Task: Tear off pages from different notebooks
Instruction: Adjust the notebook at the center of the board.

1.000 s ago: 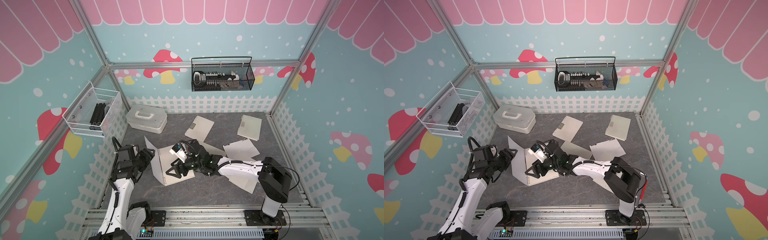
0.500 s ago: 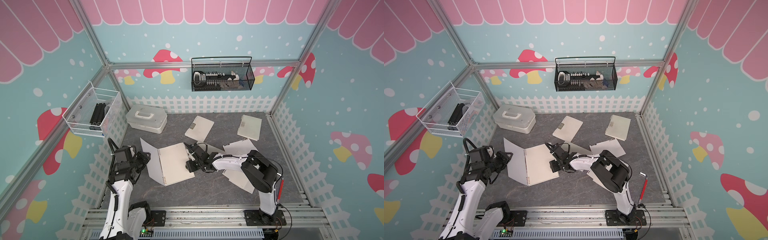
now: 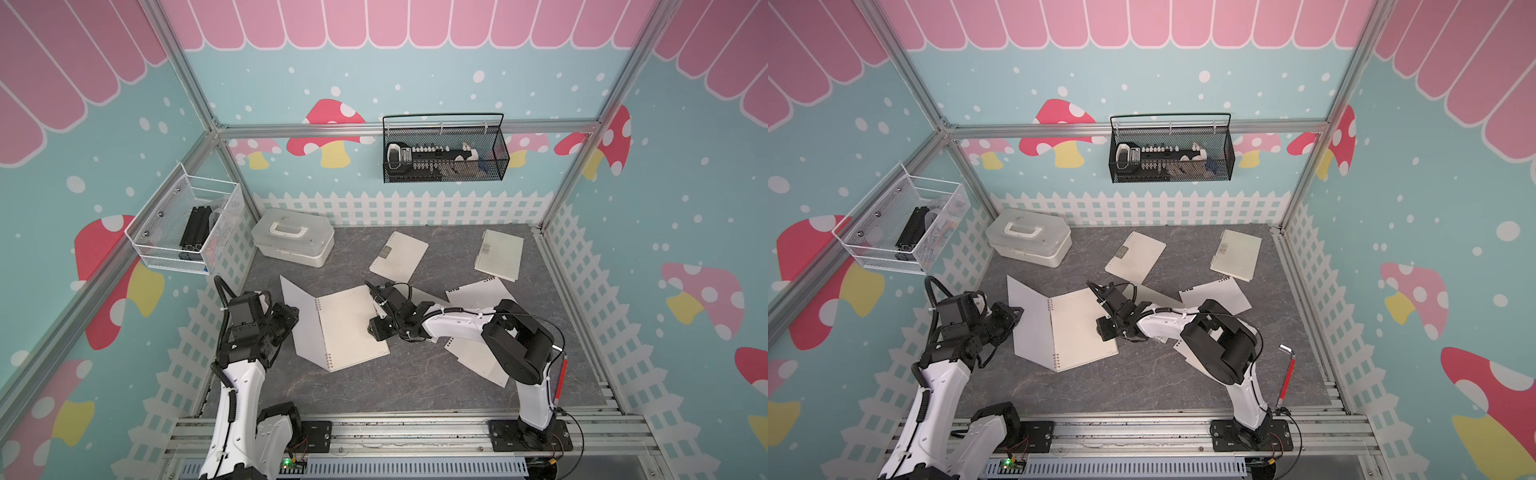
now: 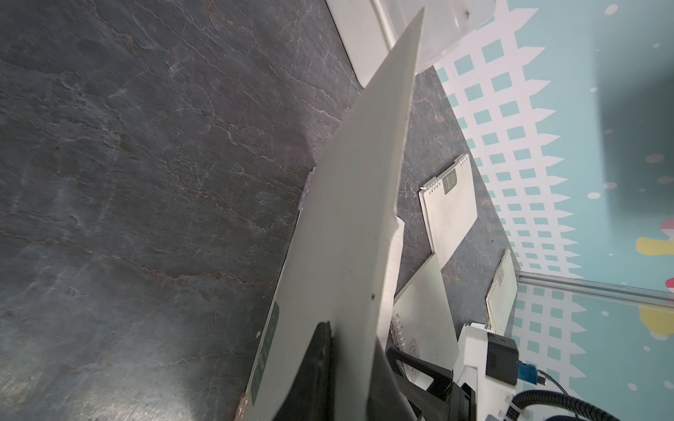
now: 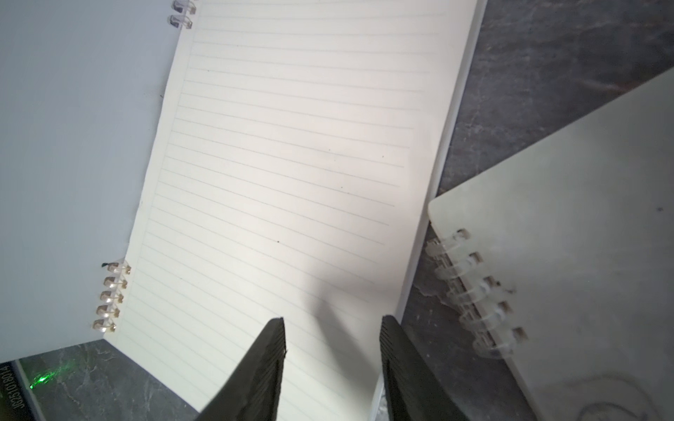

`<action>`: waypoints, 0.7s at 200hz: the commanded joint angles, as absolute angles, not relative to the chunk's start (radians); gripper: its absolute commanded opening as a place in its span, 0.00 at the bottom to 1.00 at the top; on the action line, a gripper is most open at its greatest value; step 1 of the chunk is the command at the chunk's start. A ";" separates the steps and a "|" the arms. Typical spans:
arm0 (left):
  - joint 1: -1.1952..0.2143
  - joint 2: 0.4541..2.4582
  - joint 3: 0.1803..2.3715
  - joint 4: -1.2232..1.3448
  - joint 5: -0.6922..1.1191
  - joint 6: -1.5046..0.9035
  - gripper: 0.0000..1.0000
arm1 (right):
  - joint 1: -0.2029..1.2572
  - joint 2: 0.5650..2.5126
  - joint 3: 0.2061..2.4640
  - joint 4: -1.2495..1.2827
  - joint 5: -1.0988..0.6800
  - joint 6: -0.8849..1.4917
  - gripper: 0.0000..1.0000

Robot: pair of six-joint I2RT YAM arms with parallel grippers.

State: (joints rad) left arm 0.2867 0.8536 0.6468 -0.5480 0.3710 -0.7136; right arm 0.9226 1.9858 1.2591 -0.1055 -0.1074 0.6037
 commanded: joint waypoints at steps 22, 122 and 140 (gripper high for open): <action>0.291 0.849 0.665 -0.555 0.382 -0.706 0.13 | 0.925 1.992 1.286 -0.110 -0.129 0.604 0.46; 0.291 0.862 0.660 -0.546 0.387 -0.706 0.11 | 0.920 2.052 1.327 -0.147 -0.077 0.611 0.43; 0.291 0.864 0.658 -0.543 0.386 -0.705 0.11 | 0.921 2.038 1.323 -0.139 -0.083 0.606 0.40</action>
State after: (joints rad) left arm 0.2867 0.8585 0.6468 -0.5449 0.3714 -0.7136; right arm 0.9207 2.0464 1.3212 -0.1501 -0.0666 0.6003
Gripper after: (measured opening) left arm 0.114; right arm 0.417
